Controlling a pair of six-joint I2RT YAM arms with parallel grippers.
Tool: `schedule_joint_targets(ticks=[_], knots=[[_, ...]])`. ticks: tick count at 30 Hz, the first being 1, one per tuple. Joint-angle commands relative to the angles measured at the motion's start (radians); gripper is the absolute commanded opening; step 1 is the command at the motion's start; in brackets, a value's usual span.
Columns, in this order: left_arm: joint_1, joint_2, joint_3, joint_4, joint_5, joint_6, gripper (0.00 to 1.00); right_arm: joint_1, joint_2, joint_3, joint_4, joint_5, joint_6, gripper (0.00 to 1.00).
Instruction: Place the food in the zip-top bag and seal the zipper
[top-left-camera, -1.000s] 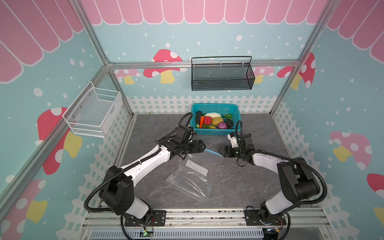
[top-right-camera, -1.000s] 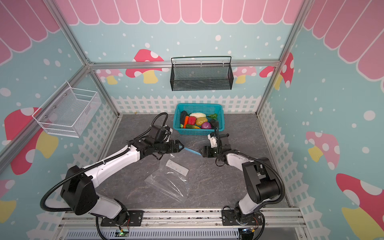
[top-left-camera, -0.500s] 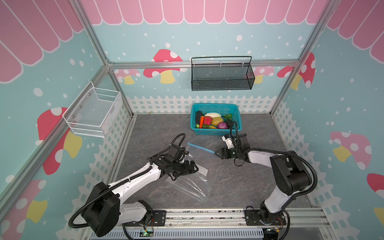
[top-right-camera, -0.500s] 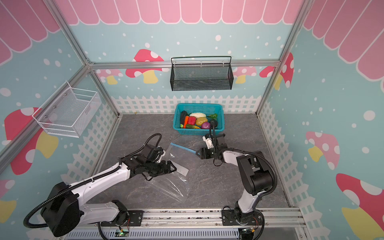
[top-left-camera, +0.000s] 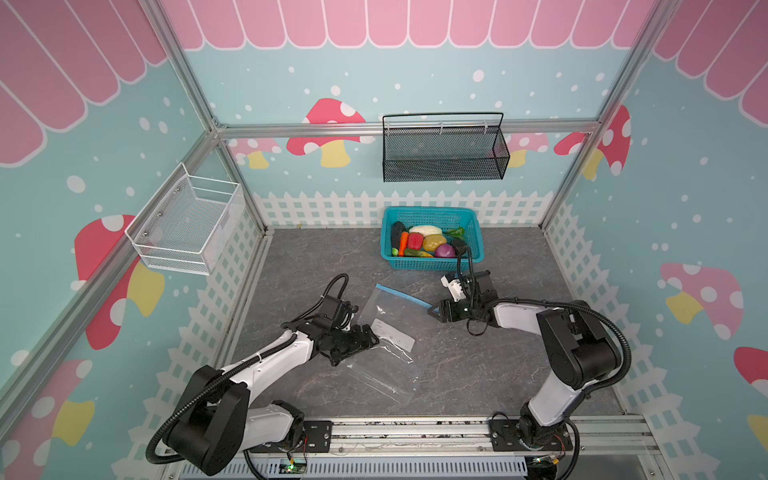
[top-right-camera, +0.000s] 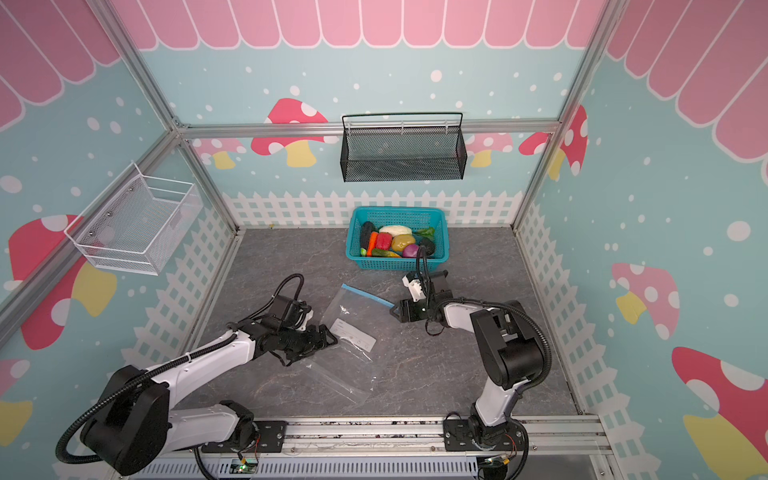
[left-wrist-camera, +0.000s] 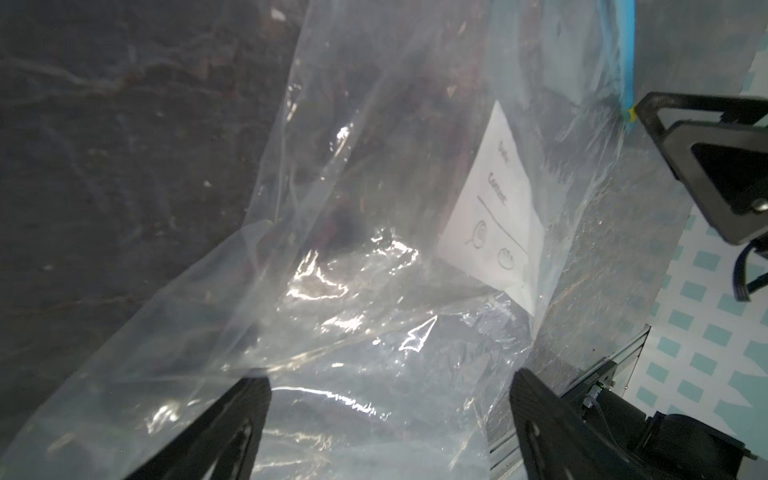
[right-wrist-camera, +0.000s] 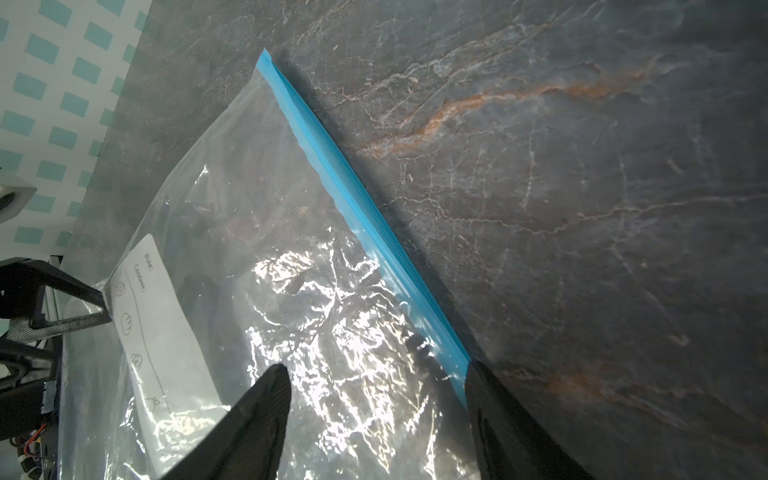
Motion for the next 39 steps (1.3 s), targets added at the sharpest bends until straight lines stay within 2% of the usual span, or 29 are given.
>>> schedule_joint_targets(ticks=[1,8,18,25,30,35,39], knots=[[0.040,0.028,0.023,0.035,-0.011,0.028,0.90,0.011,-0.024,-0.034,-0.029,-0.023,-0.011,0.68],[0.086,0.079,0.044,0.109,-0.035,0.007,0.91,0.018,-0.071,-0.079,-0.041,-0.035,-0.003,0.66],[0.138,0.139,0.105,0.113,-0.068,0.026,0.91,0.024,-0.156,-0.141,-0.052,-0.044,0.021,0.65],[0.144,0.135,0.130,0.115,-0.090,0.034,0.91,0.023,-0.213,-0.123,-0.062,0.061,0.020,0.65],[0.137,0.122,0.136,0.113,-0.094,0.042,0.91,0.013,-0.130,-0.031,-0.076,0.153,-0.036,0.65],[0.126,0.103,0.130,0.108,-0.094,0.046,0.92,-0.010,-0.015,0.061,-0.100,0.151,-0.062,0.69],[0.121,0.075,0.132,0.092,-0.096,0.049,0.92,-0.011,0.024,0.093,-0.120,0.093,-0.067,0.69]])
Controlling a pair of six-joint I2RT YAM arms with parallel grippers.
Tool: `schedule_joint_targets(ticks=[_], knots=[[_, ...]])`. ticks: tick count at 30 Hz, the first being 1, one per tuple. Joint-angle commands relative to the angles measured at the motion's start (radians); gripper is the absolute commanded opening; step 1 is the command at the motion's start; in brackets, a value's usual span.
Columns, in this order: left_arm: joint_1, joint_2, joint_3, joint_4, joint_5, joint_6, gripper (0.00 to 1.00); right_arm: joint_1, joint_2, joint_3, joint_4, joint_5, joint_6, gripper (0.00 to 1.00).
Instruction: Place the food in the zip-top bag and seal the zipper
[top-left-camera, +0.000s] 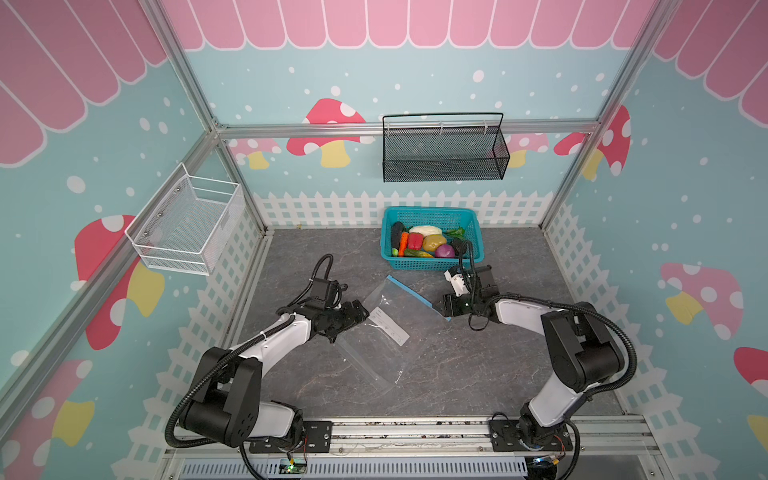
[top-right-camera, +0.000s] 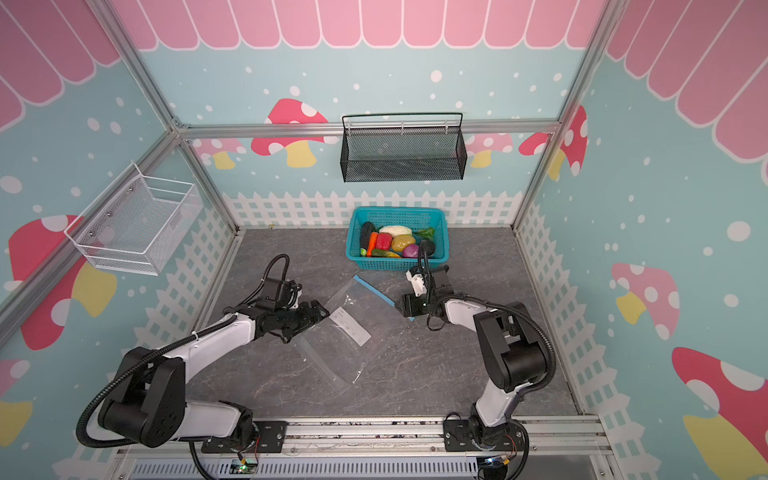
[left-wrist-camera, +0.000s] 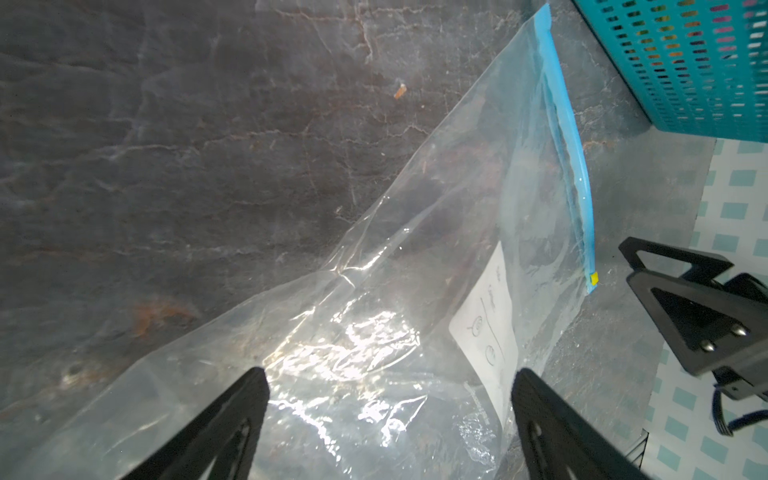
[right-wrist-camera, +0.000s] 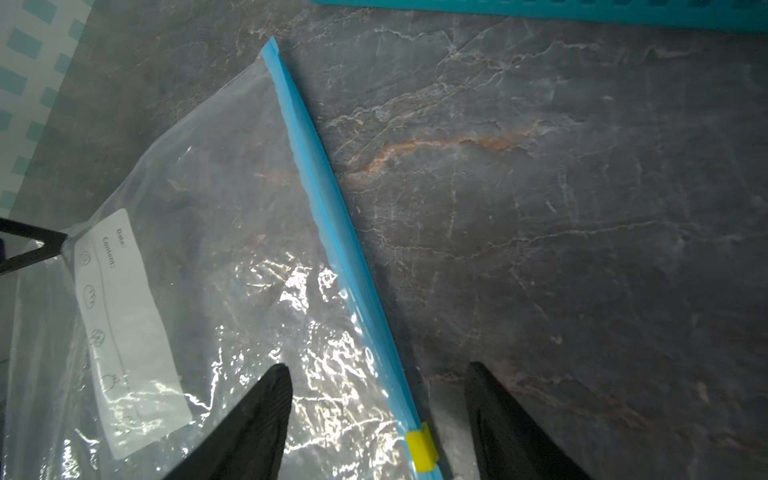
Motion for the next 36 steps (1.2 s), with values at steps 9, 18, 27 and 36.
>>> schedule_joint_targets(ticks=[9,18,27,36], knots=[[-0.093,-0.042,0.078,-0.040,0.007,0.022,0.92,0.001,0.043,-0.028,-0.039,-0.130,-0.031,0.63],[-0.200,-0.010,0.150,-0.032,-0.009,-0.009,0.92,0.003,-0.013,-0.110,-0.018,-0.193,-0.012,0.60],[-0.300,0.077,0.170,0.009,-0.024,-0.045,0.90,0.059,-0.073,-0.225,0.111,-0.272,0.108,0.58],[-0.265,0.155,0.141,0.040,-0.029,-0.021,0.88,0.129,-0.167,-0.342,0.241,-0.320,0.233,0.57]])
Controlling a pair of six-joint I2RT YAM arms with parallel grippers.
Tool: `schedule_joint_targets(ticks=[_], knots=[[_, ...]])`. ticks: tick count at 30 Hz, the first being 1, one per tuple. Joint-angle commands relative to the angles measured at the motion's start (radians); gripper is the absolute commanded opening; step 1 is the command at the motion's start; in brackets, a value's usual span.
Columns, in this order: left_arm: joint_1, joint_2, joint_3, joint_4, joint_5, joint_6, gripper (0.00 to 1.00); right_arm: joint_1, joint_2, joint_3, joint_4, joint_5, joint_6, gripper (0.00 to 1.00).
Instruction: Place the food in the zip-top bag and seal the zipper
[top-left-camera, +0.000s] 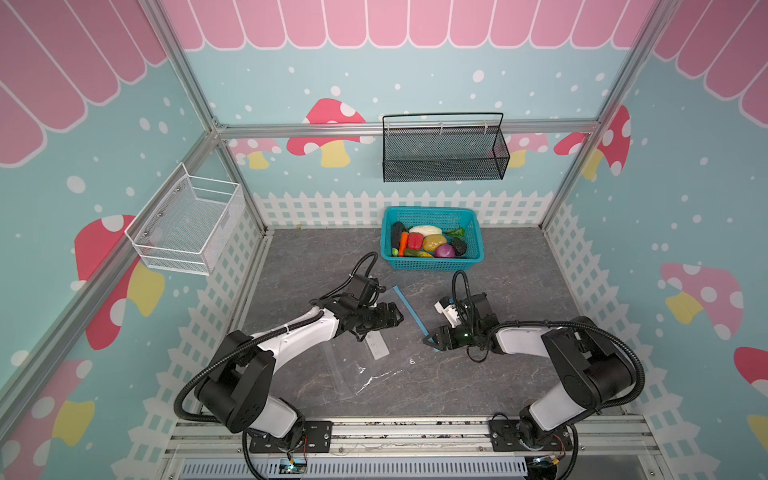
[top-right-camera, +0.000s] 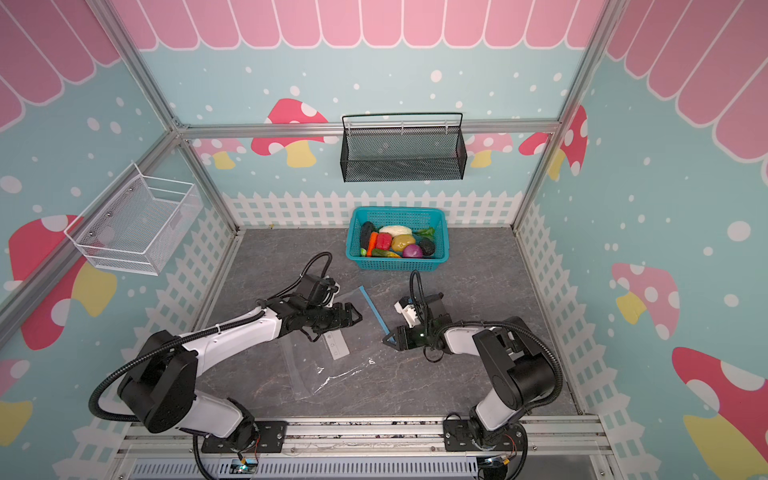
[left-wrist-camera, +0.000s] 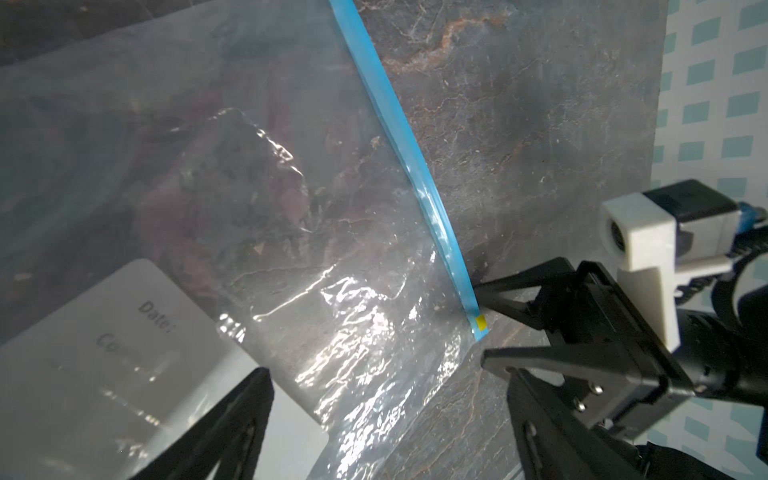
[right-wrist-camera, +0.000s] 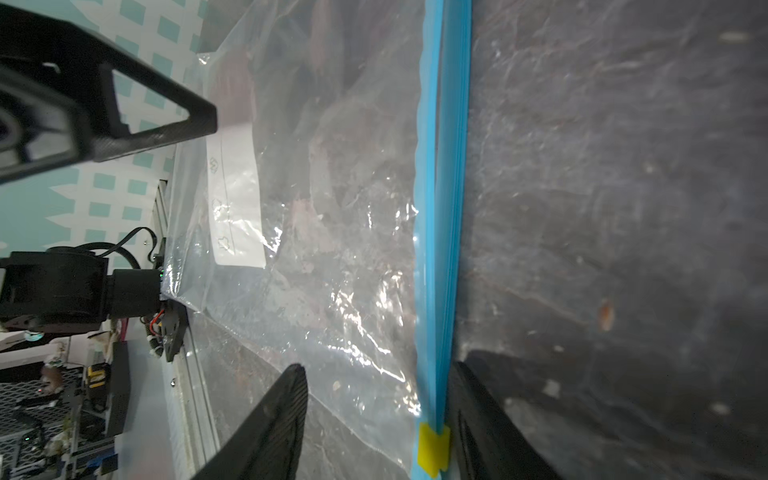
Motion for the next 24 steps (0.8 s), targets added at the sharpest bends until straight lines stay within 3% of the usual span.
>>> schedule_joint_targets(ticks=[1,8,17,24], knots=[[0.024,0.030,-0.022,0.024,-0.011,0.006,0.88,0.006,-0.036,-0.002,0.045,-0.020,0.060,0.57],[0.071,0.082,-0.059,0.069,0.001,0.015,0.86,-0.004,0.002,0.073,0.053,0.021,0.050,0.47],[0.077,0.108,-0.079,0.096,0.023,0.007,0.86,-0.020,0.147,0.240,-0.045,0.024,-0.045,0.48],[0.077,0.120,-0.102,0.133,0.033,-0.010,0.86,-0.015,0.217,0.274,-0.035,-0.023,-0.035,0.45]])
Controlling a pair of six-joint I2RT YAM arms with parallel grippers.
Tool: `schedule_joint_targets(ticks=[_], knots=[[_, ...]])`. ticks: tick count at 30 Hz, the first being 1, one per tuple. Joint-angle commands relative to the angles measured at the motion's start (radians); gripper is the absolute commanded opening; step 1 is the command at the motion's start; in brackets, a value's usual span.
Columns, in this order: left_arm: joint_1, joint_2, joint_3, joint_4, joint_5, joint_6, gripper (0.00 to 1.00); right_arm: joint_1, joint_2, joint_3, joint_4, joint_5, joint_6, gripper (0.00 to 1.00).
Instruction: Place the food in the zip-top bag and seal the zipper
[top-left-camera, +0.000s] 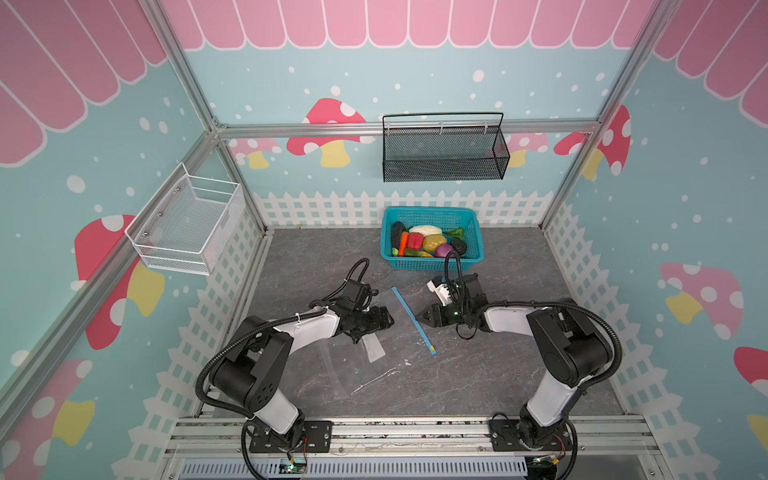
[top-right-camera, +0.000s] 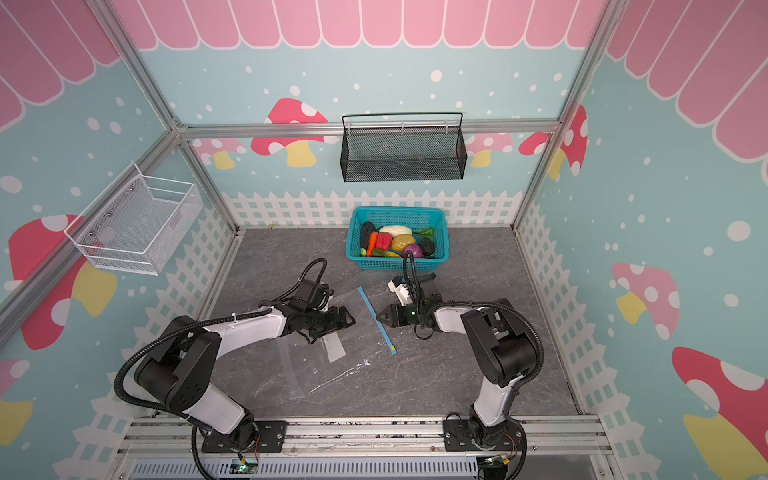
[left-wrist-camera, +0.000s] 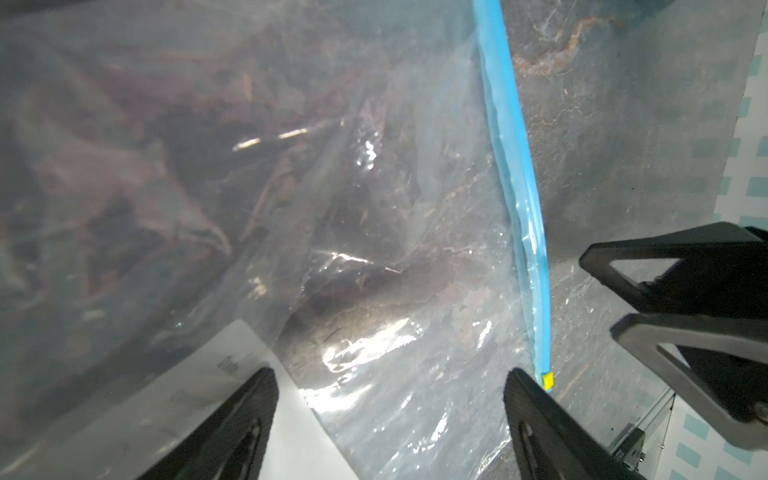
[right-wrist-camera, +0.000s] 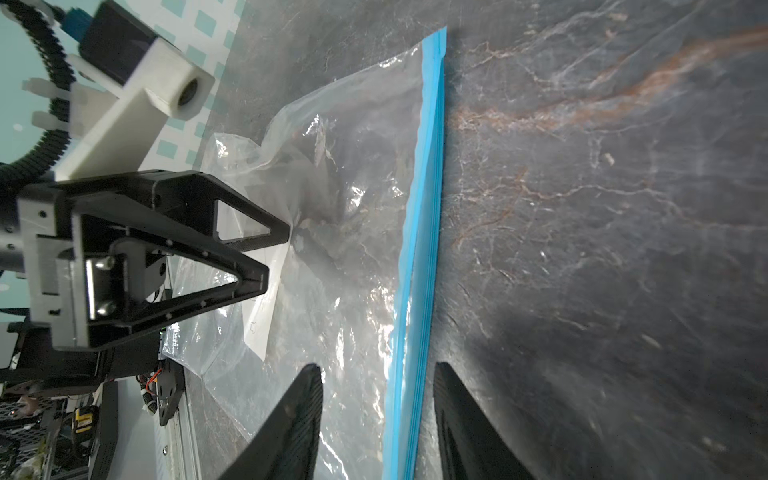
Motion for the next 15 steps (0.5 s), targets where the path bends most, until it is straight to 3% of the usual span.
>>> schedule_joint_targets(ticks=[1,15], knots=[[0.001,0.029,-0.026,0.030,0.017,-0.018,0.86,0.004,0.033,0.017,-0.020,-0.035,-0.018,0.45],[-0.011,0.068,-0.035,0.065,0.034,-0.030,0.86,0.016,0.064,0.013,0.014,-0.092,0.005,0.34]])
